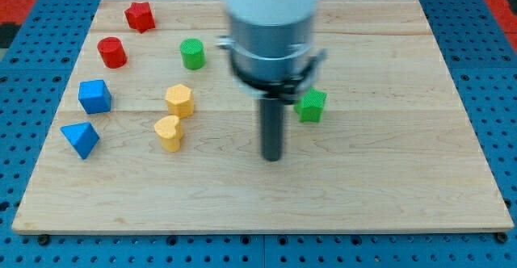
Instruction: Place green star in between the green circle and yellow hexagon
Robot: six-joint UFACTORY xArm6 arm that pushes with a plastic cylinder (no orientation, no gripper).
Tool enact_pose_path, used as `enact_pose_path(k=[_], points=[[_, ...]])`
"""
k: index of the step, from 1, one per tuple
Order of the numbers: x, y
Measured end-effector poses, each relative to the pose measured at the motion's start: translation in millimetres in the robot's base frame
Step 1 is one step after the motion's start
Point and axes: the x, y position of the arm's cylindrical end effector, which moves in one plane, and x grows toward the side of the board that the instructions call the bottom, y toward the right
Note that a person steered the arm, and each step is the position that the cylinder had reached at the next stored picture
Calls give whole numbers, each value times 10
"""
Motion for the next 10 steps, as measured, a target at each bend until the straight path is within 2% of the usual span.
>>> enact_pose_path(k=[1, 3, 4, 5, 7, 8, 10], points=[[-198, 648], [-1045, 118], [-1241, 125], [-1262, 451], [-1735, 253], [-1648, -182], [-1289, 86]])
